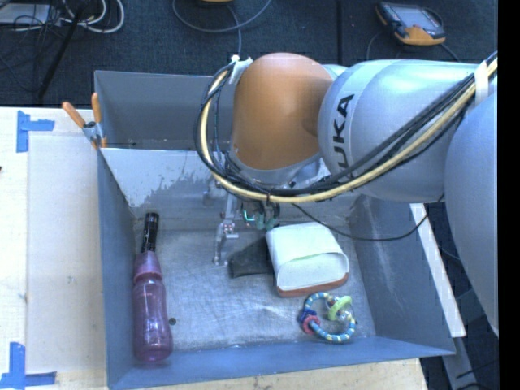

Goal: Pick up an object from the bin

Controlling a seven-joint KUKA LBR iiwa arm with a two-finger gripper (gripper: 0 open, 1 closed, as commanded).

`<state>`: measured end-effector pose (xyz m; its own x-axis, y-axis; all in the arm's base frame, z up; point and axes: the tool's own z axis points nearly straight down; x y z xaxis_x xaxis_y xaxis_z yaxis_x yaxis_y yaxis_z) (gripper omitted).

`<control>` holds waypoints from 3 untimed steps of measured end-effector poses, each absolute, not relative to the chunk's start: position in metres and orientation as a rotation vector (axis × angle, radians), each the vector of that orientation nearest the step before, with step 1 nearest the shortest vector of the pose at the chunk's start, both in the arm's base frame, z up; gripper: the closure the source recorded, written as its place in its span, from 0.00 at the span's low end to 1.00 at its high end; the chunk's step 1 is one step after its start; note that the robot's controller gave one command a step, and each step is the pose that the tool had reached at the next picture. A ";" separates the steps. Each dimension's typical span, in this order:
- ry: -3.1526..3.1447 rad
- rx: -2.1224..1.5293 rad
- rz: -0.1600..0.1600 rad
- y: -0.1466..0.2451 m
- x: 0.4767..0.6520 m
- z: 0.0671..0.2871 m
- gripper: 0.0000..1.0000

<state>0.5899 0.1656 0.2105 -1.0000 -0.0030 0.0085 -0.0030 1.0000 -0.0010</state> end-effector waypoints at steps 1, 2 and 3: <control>-3.141 -0.002 0.000 0.165 0.592 0.216 0.00; -3.144 0.026 -0.001 0.125 0.595 0.138 0.00; -3.136 0.087 0.000 0.092 0.598 0.140 0.00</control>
Offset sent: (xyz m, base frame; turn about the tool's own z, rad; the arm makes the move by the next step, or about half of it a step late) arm 0.0075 -0.0762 -0.1405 -0.0247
